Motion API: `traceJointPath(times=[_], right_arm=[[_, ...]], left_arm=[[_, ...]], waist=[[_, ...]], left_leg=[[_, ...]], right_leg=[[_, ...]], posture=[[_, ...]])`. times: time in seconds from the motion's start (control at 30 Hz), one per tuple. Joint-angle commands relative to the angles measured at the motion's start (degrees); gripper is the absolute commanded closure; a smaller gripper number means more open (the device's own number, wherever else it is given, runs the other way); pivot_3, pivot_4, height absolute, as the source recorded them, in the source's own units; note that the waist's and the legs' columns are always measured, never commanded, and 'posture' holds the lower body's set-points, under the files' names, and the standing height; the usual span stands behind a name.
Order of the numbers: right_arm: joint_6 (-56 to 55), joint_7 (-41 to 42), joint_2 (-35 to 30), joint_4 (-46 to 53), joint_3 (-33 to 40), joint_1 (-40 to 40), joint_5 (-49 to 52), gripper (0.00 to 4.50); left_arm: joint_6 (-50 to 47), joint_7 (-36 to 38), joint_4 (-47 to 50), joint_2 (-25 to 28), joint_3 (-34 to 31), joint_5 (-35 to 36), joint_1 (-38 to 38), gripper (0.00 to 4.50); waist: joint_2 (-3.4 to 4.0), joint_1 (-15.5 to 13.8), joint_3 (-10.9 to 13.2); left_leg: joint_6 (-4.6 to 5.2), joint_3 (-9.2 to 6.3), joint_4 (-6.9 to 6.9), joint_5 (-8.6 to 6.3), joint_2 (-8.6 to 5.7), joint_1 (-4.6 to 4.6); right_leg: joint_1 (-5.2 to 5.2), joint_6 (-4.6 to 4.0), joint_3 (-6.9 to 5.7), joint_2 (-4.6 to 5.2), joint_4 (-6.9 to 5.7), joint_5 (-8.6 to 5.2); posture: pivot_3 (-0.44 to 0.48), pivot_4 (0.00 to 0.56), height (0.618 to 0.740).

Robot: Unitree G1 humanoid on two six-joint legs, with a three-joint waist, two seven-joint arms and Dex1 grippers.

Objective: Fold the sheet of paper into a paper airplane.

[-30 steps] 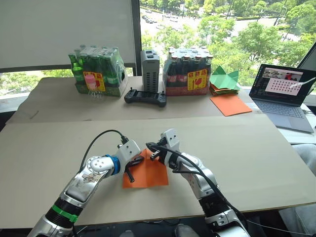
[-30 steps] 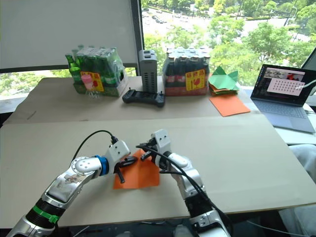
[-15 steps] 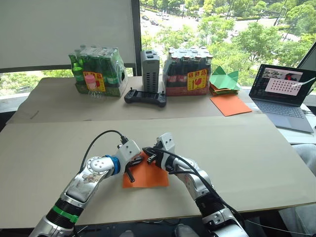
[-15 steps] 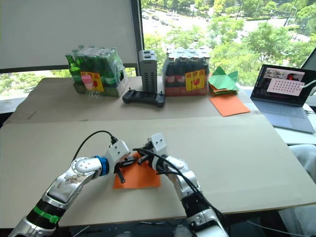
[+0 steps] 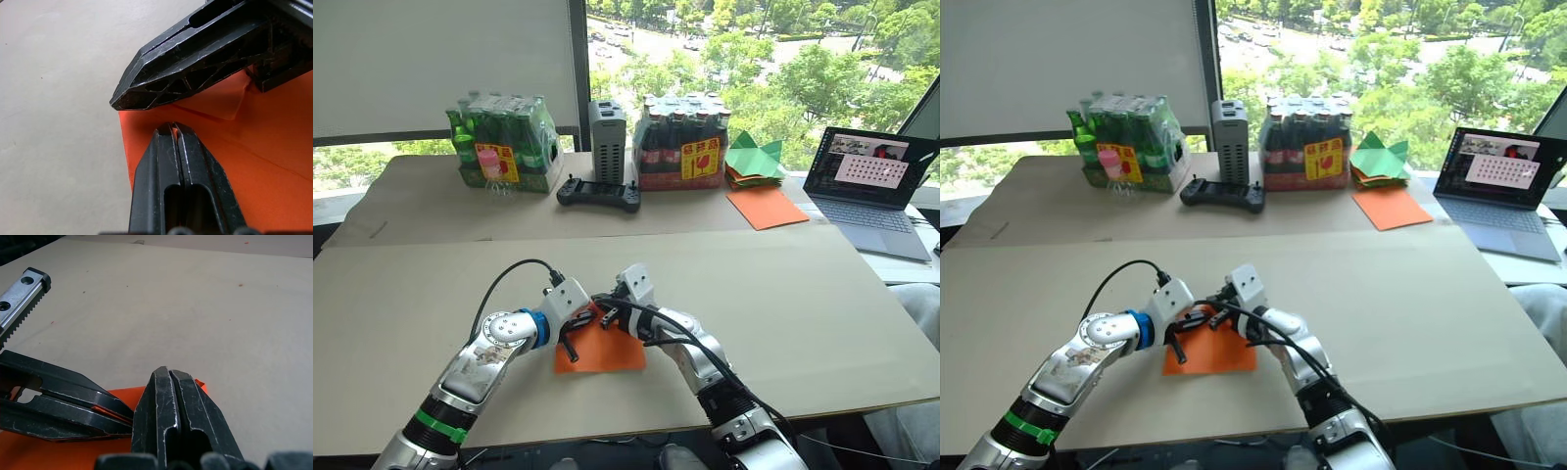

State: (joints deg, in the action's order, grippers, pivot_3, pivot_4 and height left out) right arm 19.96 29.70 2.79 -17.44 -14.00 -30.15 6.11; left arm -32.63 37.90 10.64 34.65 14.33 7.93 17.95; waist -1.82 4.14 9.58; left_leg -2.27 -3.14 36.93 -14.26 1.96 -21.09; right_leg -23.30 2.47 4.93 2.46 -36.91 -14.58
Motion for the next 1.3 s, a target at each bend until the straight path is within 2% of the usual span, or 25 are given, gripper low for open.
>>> traceJointPath(times=[0.03, 0.13, 0.23, 0.37, 0.57, 0.73, 0.83, 0.97, 1.1, 1.3], right_arm=[[0.0, -0.7, -0.3, -1.9, -1.0, -0.4, -1.7, 4.50], [0.1, -1.0, -0.4, -2.7, -1.0, -0.6, -2.2, 4.50], [0.1, -1.2, -0.6, -3.1, -1.3, -0.7, -2.8, 4.50], [0.4, -1.0, -0.6, -2.9, -1.2, -0.4, -3.2, 4.50], [0.6, -1.2, -0.8, -3.1, -1.4, 0.1, -3.6, 4.50], [0.7, -1.2, -0.6, -3.1, -1.6, 0.3, -3.7, 4.50], [0.7, -1.2, -0.5, -3.3, -1.7, 0.2, -3.8, 4.50], [0.6, -1.2, -0.5, -3.6, -1.8, 0.1, -4.0, 4.50], [0.6, -1.2, -0.5, -3.9, -1.9, 0.0, -4.1, 4.50], [0.4, -1.3, -0.5, -4.3, -1.9, -0.2, -4.3, 4.50]], left_arm=[[-2.4, 0.7, -1.3, 0.4, -0.4, -0.4, -1.5, 4.46], [-3.6, 1.6, -0.8, 0.1, -1.7, 1.2, -1.6, 3.62], [-4.0, 1.5, -0.4, 0.3, -1.6, 0.5, -1.5, 2.62], [-6.4, 3.8, 0.7, 1.8, -4.3, 3.0, -2.2, 1.27], [-12.3, 10.5, 3.8, 6.4, -13.0, 12.5, -6.8, 1.27], [-17.7, 14.1, 1.9, 8.1, -21.5, 21.3, -8.0, 1.27], [-22.4, 13.6, -0.6, 7.2, -26.9, 26.6, -6.4, 1.27], [-27.1, 10.8, -2.8, 4.7, -31.5, 31.8, -3.5, 2.48], [-30.6, 6.9, -2.0, 1.8, -31.6, 34.2, -1.7, 3.80], [-33.6, 1.2, -1.1, -2.8, -28.7, 34.7, -1.1, 3.80]], waist=[[0.00, 0.1, 0.0], [-0.01, 0.2, 0.0], [-0.01, 0.2, 0.0], [-0.01, 0.3, 0.0], [0.00, 0.9, 0.0], [0.00, 1.0, 0.0], [-0.01, 1.3, 0.0], [-0.04, 1.3, 0.0], [-0.06, 1.3, 0.0], [-0.07, 1.3, 0.0]], left_leg=[[0.00, 0.00, 0.00, 0.00, 0.00, 0.00], [0.00, 0.00, 0.00, 0.00, 0.01, 0.04], [0.00, 0.00, 0.00, 0.00, 0.01, 0.06], [0.00, 0.00, 0.00, 0.00, 0.01, 0.10], [0.00, -0.01, 0.00, 0.00, 0.03, 0.08], [0.00, -0.01, 0.00, 0.00, 0.02, 0.06], [0.00, -0.03, 0.00, 0.00, 0.03, 0.05], [0.00, -0.04, 0.01, 0.00, 0.02, 0.05], [0.00, -0.05, 0.01, 0.00, 0.02, 0.04], [-0.01, -0.05, 0.01, 0.00, 0.01, 0.04]], right_leg=[[0.00, 0.00, 0.00, 0.00, -0.01, 0.00], [0.00, 0.00, 0.02, -0.03, -0.05, 0.00], [0.02, 0.01, 0.03, -0.04, -0.07, -0.01], [0.05, 0.01, 0.03, -0.04, -0.07, -0.01], [0.03, 0.00, 0.03, -0.04, -0.08, -0.01], [0.03, 0.01, 0.02, -0.02, -0.07, -0.02], [0.02, 0.01, 0.00, -0.03, -0.07, -0.03], [0.03, 0.01, -0.01, -0.01, -0.07, -0.02], [0.03, -0.20, -0.01, -0.01, -0.08, 0.10], [0.03, -0.31, 0.00, 0.00, -0.08, 0.17]], posture=[[0.000, 0.150, 0.740], [0.000, 0.150, 0.740], [0.000, 0.150, 0.740], [0.000, 0.150, 0.740], [0.000, 0.150, 0.740], [0.000, 0.150, 0.740], [0.000, 0.150, 0.740], [0.000, 0.150, 0.740], [0.000, 0.150, 0.740], [0.000, 0.150, 0.740]])
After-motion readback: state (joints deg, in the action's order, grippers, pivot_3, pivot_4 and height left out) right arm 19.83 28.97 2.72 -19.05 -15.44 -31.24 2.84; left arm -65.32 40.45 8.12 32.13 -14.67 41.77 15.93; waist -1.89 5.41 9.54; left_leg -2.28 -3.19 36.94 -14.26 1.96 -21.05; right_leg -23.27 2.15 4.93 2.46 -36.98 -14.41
